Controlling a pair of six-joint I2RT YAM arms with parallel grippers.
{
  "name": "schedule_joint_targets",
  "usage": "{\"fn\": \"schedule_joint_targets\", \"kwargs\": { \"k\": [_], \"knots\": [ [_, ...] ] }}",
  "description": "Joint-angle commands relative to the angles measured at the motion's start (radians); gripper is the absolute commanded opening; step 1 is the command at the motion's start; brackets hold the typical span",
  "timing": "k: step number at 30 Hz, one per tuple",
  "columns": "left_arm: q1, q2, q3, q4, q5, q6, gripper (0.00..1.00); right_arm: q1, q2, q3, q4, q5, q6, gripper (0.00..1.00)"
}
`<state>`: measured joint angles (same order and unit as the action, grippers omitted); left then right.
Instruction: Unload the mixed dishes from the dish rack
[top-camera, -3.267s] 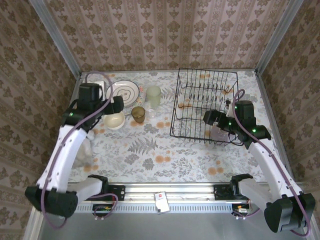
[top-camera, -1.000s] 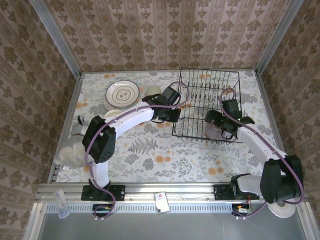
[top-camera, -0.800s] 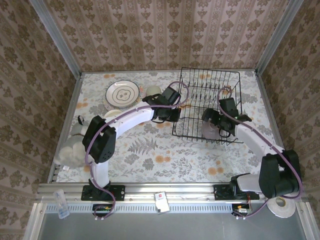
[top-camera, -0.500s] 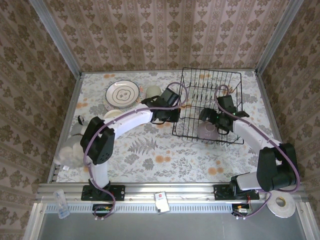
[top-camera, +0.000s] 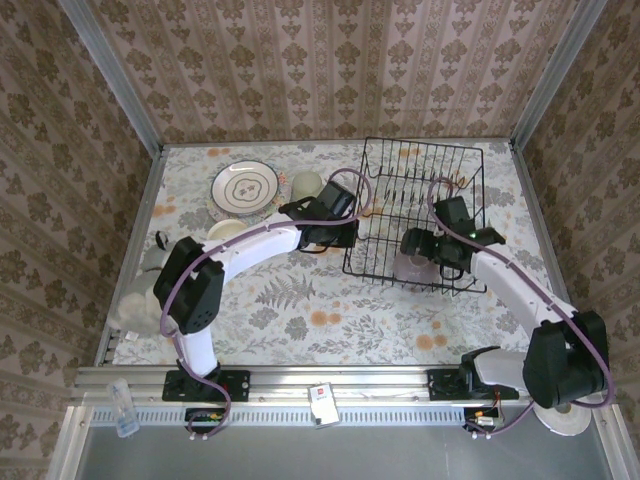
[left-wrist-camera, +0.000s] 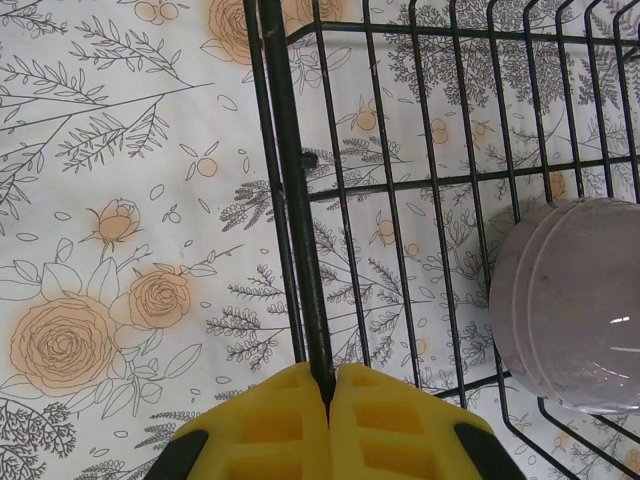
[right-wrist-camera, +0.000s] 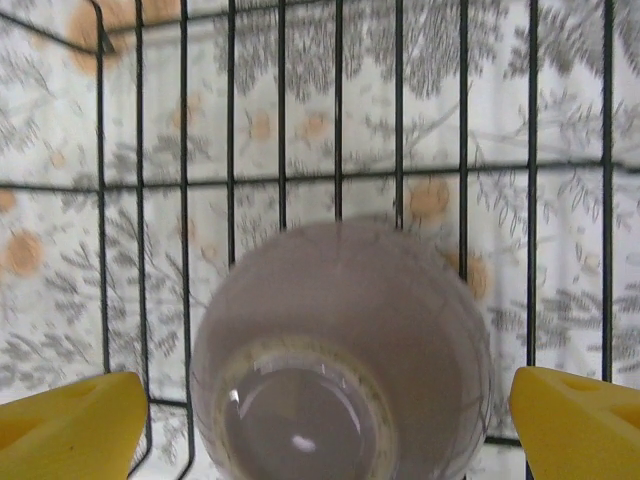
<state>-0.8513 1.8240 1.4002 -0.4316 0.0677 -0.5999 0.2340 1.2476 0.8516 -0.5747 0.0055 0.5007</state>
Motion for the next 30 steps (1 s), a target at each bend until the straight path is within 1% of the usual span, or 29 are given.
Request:
{"fn": "schedule_joint_targets", "kwargs": {
  "k": [1, 3, 5, 14, 18, 21, 22, 26, 27, 30],
  "knots": [
    [-0.021, 0.010, -0.032, -0.051, 0.026, 0.025, 0.00, 0.031, -0.041, -0.033, -0.060, 0.050, 0.031, 0.95],
    [-0.022, 0.012, -0.035, -0.049, 0.028, 0.024, 0.00, 0.046, -0.052, -0.049, -0.058, 0.051, 0.040, 0.96],
    [-0.022, 0.011, -0.039, -0.043, 0.027, 0.020, 0.00, 0.063, -0.052, -0.065, -0.051, 0.060, 0.045, 1.00],
    [-0.022, -0.001, -0.046, -0.044, 0.021, 0.017, 0.00, 0.082, 0.055, -0.090, -0.001, 0.091, 0.065, 1.00],
    [-0.023, -0.006, -0.052, -0.041, 0.015, 0.014, 0.00, 0.082, 0.079, -0.078, 0.023, 0.134, 0.064, 0.99],
    [-0.025, -0.010, -0.057, -0.041, 0.015, 0.012, 0.00, 0.079, 0.104, -0.050, 0.029, 0.154, 0.052, 0.92],
    [-0.025, -0.014, -0.060, -0.041, 0.013, 0.012, 0.00, 0.077, 0.112, -0.042, 0.032, 0.166, 0.051, 0.92],
    [-0.023, -0.036, -0.080, -0.051, -0.001, 0.011, 0.00, 0.053, 0.159, -0.005, 0.033, 0.185, 0.034, 0.91],
    [-0.024, -0.044, -0.089, -0.052, -0.009, 0.008, 0.00, 0.043, 0.178, 0.004, 0.061, 0.190, 0.029, 0.91],
    [-0.022, -0.070, -0.118, -0.050, -0.023, -0.003, 0.00, 0.014, 0.218, 0.030, 0.074, 0.181, 0.019, 0.90]
  ]
}}
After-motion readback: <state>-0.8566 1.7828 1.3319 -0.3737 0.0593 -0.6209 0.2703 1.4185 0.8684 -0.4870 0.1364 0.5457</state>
